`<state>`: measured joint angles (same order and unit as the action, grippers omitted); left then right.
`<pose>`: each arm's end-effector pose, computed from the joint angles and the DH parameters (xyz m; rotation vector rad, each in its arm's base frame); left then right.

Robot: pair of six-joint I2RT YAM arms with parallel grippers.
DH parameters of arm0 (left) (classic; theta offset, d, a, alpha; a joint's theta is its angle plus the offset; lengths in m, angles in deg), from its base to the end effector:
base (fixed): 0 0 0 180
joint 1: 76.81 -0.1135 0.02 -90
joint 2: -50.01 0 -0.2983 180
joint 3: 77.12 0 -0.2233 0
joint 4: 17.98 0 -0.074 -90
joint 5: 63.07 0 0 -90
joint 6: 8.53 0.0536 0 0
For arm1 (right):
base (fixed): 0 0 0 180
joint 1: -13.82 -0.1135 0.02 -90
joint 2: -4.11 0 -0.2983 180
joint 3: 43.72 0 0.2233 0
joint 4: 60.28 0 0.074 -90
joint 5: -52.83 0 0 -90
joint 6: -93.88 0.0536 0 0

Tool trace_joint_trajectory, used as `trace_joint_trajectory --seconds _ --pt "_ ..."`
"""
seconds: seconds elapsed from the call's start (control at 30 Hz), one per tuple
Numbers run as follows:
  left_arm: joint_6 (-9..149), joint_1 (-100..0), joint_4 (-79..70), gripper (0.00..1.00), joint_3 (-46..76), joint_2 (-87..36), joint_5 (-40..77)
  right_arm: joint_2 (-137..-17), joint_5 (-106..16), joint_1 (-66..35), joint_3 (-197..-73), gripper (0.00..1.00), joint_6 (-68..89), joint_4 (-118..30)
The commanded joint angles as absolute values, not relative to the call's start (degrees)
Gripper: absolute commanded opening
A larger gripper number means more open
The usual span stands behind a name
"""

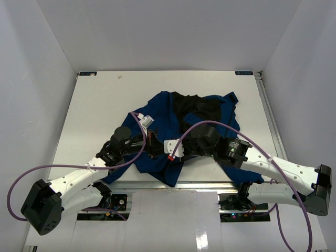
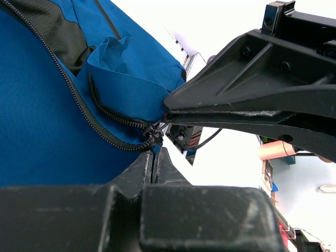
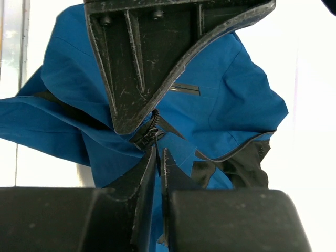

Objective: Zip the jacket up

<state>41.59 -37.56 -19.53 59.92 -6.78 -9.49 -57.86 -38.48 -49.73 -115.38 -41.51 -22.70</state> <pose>0.1254 -0.1435 0.2848 0.5085 1.9619 -1.5023 0.0936 0.1910 0.3547 -1.6885 1.1882 0.2195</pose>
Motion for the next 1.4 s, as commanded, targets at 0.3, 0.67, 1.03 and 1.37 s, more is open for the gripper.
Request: trace_joint_trajectory --seconds 0.3,0.67,1.03,1.37 --pt "42.6 -35.7 -13.2 0.0 59.5 -6.7 -15.7 -59.4 -34.0 -47.7 -121.0 0.17 -40.7 -28.9" --pt "42.9 -35.7 -13.3 0.0 59.5 -7.2 -15.4 -59.9 -33.4 -47.6 -121.5 0.2 -40.4 -27.1" --pt "42.9 -35.8 -13.3 0.0 59.5 -7.0 -15.2 -61.6 -35.2 -47.6 -122.2 0.08 -40.0 -26.7" --pt "42.1 -35.6 -13.7 0.0 60.1 -6.5 -16.1 -64.6 -36.0 -43.6 -119.6 0.08 -38.6 -38.5"
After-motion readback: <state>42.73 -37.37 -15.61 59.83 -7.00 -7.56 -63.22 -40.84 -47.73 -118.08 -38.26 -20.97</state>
